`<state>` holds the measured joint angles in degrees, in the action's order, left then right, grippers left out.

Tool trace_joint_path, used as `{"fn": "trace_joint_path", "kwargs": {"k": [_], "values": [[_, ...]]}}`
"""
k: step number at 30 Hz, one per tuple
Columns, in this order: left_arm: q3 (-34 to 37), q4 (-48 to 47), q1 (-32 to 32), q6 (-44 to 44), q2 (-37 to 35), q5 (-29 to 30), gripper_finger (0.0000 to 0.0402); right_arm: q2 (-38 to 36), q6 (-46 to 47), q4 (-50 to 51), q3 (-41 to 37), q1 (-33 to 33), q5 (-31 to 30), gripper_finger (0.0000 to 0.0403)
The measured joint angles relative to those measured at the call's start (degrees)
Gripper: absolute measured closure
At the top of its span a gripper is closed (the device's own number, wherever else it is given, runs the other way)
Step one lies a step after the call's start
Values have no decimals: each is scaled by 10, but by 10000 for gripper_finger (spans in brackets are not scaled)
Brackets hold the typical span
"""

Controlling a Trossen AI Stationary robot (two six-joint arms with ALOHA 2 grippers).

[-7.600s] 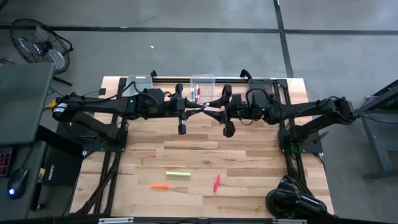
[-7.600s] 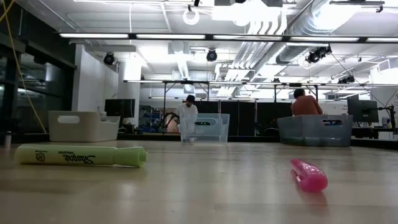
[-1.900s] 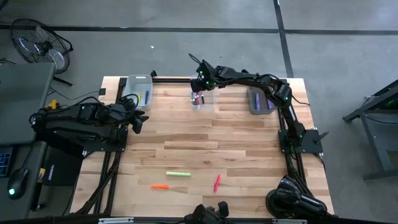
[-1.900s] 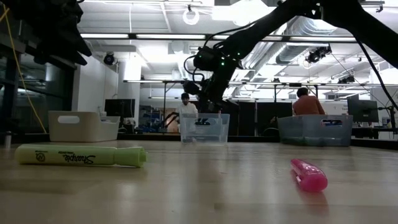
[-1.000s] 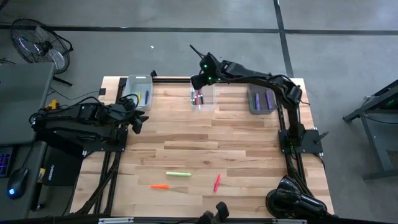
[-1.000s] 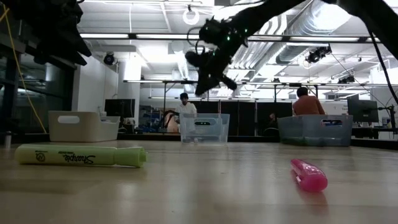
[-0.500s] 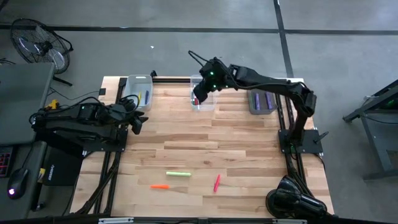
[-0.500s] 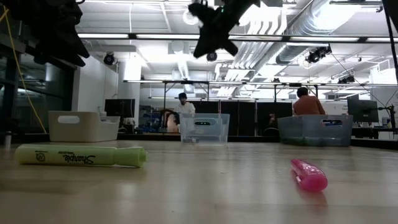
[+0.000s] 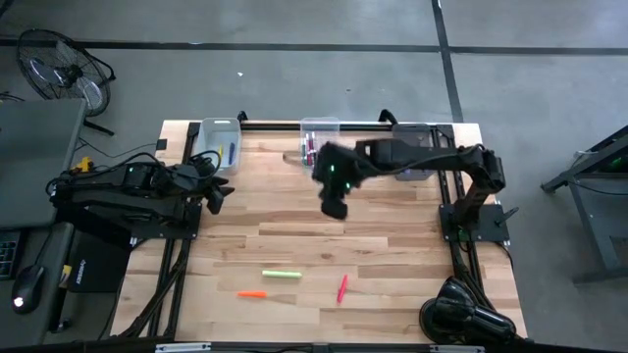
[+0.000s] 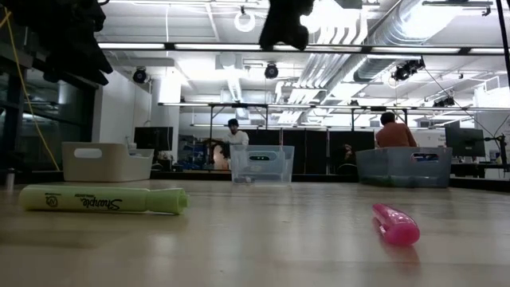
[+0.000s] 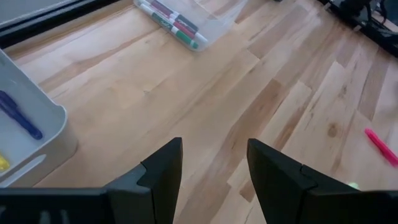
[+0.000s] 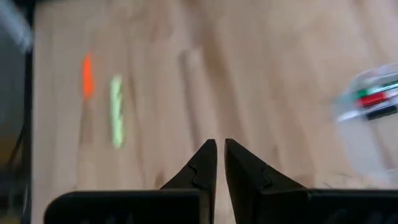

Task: Pick & Place Markers
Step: Put the pink pen into the gray bin

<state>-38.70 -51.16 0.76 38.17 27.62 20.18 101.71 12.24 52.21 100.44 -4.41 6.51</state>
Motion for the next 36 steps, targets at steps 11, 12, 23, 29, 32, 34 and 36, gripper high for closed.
{"fn": "trace_joint_path", "kwargs": {"k": [11,12,23,29,32,34,36], "values": [[0,0,0,-4,0,-11,225,0,-116,63,0,127,-17,382],[0,0,0,-4,0,-15,225,0,-132,63,0,137,-17,381],[0,0,0,-4,0,-36,225,10,-277,72,-3,243,-1,317],[0,0,0,-6,0,-46,225,11,-377,26,-74,288,9,264],[0,0,0,-6,0,-46,225,12,-424,-6,-129,308,-5,249],[0,0,0,-6,0,-46,225,12,-441,-55,-166,318,-40,244],[0,0,0,-6,0,-46,225,12,-448,-98,-200,325,-77,242]]}}
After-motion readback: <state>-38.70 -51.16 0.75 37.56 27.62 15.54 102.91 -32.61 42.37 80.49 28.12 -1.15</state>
